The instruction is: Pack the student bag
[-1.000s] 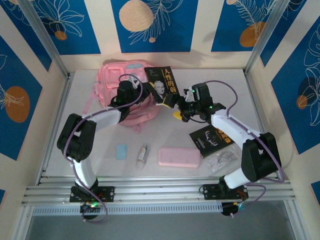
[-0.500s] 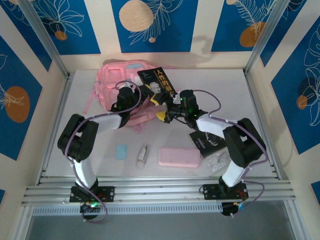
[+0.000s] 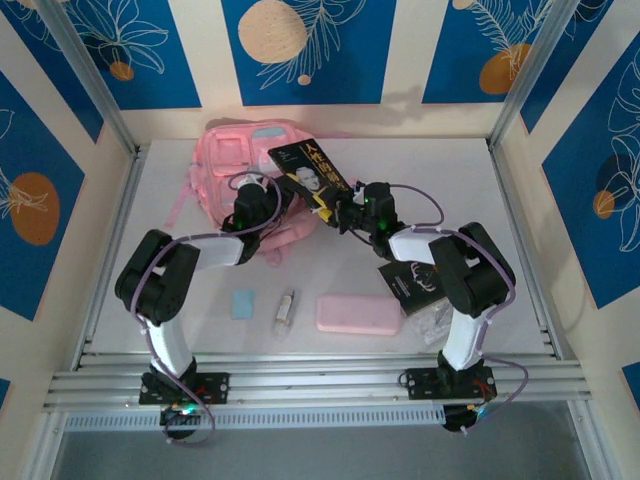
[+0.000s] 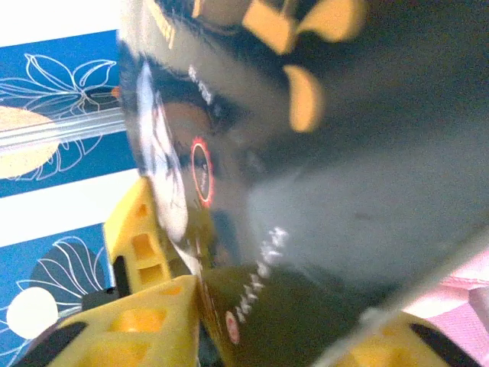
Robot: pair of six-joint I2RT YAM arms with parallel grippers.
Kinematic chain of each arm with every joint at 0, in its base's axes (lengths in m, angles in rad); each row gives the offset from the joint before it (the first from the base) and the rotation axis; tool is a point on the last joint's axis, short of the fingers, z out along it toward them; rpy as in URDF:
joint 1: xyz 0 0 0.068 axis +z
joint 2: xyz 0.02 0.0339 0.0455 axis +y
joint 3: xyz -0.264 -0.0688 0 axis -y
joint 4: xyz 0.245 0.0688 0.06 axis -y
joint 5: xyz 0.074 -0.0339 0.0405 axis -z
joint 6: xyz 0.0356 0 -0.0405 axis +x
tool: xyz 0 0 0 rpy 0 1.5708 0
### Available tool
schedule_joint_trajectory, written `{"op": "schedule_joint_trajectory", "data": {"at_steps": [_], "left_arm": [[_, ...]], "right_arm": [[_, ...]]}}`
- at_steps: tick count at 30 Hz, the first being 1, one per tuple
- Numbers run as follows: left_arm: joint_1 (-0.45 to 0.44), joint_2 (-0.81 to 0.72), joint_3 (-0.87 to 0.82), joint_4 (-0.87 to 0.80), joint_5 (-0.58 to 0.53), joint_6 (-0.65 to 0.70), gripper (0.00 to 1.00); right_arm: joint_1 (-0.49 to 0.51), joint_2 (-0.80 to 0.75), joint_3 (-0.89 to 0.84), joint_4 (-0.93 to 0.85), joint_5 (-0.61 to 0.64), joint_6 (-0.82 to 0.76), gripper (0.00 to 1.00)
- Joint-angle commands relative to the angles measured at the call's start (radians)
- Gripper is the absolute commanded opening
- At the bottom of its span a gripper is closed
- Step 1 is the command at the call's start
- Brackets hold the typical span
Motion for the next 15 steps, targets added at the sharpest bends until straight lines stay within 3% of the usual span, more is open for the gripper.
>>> {"op": "schedule_joint_trajectory", "data": {"at_steps": [1, 4, 5, 7, 10, 12, 15], "left_arm": [[-0.017, -0.066, -0.003, 0.079, 0.048, 0.010, 0.00], [-0.018, -0.059, -0.005, 0.072, 0.070, 0.016, 0.00], [-0.018, -0.057, -0.004, 0.067, 0.085, 0.022, 0.07], [-0.017, -0.064, -0.004, 0.033, 0.120, 0.055, 0.32], [-0.013, -0.105, 0.004, -0.094, 0.166, 0.162, 0.63], [-0.006, -0.143, 0.030, -0.239, 0.190, 0.270, 0.74], [0.008, -0.185, 0.089, -0.475, 0.208, 0.449, 0.84]], "right_arm": [[-0.020, 0.005, 0.015, 0.061, 0.046, -0.019, 0.20], [-0.025, -0.007, 0.017, 0.054, 0.030, -0.037, 0.08], [-0.029, -0.013, 0.016, 0.051, 0.024, -0.045, 0.05], [-0.041, -0.030, 0.017, 0.027, -0.007, -0.081, 0.00], [-0.072, -0.066, 0.013, -0.026, -0.060, -0.156, 0.00], [-0.099, -0.099, 0.004, -0.076, -0.090, -0.212, 0.00], [-0.150, -0.165, -0.002, -0.196, -0.132, -0.312, 0.00]]}}
